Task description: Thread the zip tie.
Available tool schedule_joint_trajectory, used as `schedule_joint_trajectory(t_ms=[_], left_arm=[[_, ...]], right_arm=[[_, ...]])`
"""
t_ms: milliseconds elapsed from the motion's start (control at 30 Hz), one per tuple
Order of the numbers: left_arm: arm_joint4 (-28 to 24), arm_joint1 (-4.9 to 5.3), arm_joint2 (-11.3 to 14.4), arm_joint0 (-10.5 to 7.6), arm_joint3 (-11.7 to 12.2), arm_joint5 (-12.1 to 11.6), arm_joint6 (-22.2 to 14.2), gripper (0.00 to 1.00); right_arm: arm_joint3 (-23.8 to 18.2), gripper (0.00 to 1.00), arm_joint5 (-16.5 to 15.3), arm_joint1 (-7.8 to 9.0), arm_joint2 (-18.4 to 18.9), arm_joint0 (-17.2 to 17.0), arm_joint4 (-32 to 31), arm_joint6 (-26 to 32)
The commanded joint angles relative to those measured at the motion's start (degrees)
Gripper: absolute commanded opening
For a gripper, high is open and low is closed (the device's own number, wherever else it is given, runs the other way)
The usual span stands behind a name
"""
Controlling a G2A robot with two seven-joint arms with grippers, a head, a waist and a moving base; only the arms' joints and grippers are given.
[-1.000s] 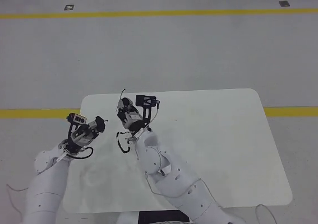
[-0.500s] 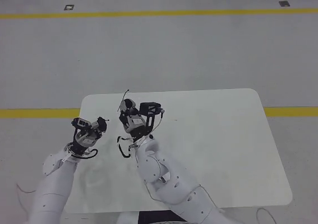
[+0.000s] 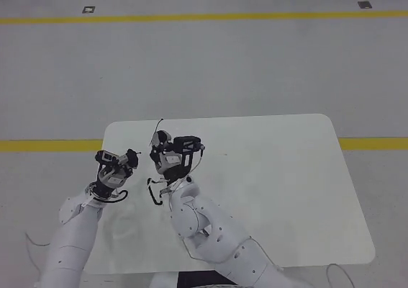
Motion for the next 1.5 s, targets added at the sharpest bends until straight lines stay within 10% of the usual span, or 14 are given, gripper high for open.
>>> schedule_joint_trajectory(t_ms=[0,1467], left_arm=[[0.00,0.00,0.00,0.00,0.00,0.00,0.00,0.00],[0.00,0.00,0.00,0.00,0.00,0.00,0.00,0.00]], right_arm=[[0.05,0.00,-0.64,0.12,-0.19,-0.19,-0.77,-0.13],[4.03,0.00,0.96,-0.64,-4.02,2.49,-2.18,-0.87]])
